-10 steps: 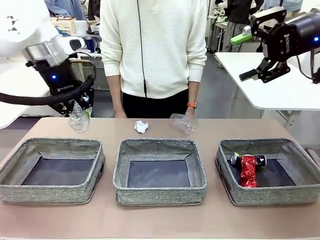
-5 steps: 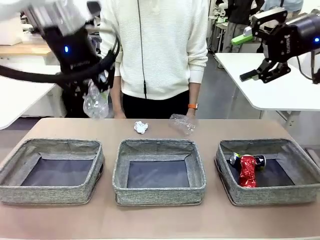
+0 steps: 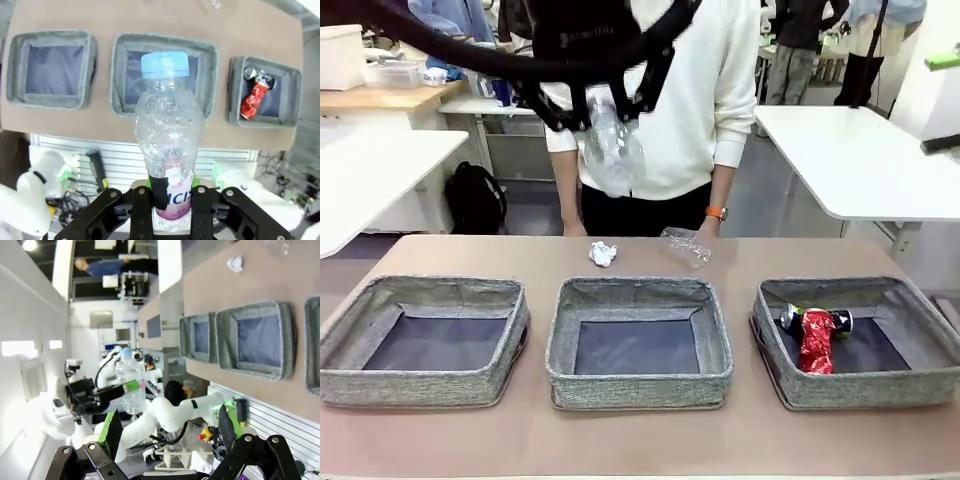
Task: Sort the waste into the appropriate baskets.
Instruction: Pick up the waste item pointed out by the person.
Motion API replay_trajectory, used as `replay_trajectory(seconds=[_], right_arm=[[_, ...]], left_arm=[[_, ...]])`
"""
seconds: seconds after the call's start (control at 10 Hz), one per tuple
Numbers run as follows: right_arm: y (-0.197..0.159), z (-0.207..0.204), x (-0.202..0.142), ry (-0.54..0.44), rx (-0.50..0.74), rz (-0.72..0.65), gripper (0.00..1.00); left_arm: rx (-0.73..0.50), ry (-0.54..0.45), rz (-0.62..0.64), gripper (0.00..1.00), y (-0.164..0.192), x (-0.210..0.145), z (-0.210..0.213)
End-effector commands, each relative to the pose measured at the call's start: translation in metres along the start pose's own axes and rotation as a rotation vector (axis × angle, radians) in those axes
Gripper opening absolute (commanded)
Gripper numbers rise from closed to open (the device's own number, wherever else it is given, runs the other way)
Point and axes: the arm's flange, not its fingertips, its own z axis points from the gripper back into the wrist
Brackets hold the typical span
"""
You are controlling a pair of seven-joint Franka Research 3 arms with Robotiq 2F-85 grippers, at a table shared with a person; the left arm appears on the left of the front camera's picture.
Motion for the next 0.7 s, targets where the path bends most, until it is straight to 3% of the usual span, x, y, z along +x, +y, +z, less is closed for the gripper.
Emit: replay_trajectory(seconds=[0.0, 0.5, 0.6], right_arm=[[0.018, -0.029, 0.005, 0.061, -0.020, 0.038, 1.00], [0.018, -0.029, 0.005, 0.061, -0.020, 0.038, 1.00], [0.018, -0.029, 0.005, 0.061, -0.020, 0.038, 1.00]], left_arm=[[0.065, -0.034, 0.061, 0.22, -0.021, 0.014, 0.018], [0.059, -0.124, 0.046, 0.22, -0.073, 0.035, 0.052], [0.045, -0.097, 0.003, 0.22, -0.074, 0.038, 0.053]])
